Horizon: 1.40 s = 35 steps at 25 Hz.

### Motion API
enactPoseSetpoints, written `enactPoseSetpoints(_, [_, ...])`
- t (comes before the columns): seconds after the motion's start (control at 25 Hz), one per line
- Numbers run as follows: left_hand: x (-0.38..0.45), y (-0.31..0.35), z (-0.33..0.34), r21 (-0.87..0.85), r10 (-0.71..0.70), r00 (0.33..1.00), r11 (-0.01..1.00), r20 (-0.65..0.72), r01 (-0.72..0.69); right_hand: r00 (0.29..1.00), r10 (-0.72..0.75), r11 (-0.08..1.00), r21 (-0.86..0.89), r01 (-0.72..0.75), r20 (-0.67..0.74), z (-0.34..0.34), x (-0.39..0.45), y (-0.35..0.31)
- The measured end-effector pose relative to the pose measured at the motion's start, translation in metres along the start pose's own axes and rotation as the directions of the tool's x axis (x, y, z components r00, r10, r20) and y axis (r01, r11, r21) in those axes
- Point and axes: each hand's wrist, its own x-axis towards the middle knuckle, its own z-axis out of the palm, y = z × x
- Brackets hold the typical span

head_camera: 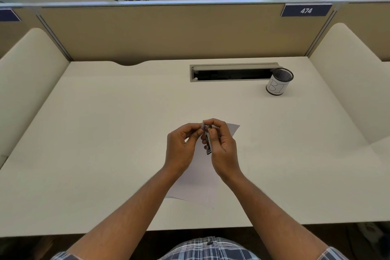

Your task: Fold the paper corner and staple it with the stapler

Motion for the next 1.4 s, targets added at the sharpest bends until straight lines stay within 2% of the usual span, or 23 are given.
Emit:
enactPoseSetpoints(0.6, [-0.004, 0.01, 0.013, 0.024, -0.008, 1.0, 1.0, -0.002, 0.008, 0.97, -0.165, 0.983, -0.106, 0.148, -0.176, 0.001, 0.01, 0.002])
enactPoseSetpoints(0.96, [-0.007, 0.015, 0.019, -0.005, -0.057, 0.998, 0.998, 0.004, 0.057, 0.96, -0.121, 0.993, -0.017, 0.121, -0.252, 0.003, 0.007, -0.001])
enactPoseSetpoints(1.28, [-0.009, 0.017, 0.013, -0.056, -0.17, 0.985, 0.984, -0.01, 0.169, 0.966, 0.026, 0.992, 0.128, 0.007, -0.256, 0.0, 0.011, -0.002])
enactPoseSetpoints(1.4, [-0.007, 0.016, 0.013, -0.071, -0.199, 0.98, 0.978, -0.022, 0.197, 0.966, 0.065, 0.99, 0.134, -0.032, -0.25, -0.003, 0.01, -0.002])
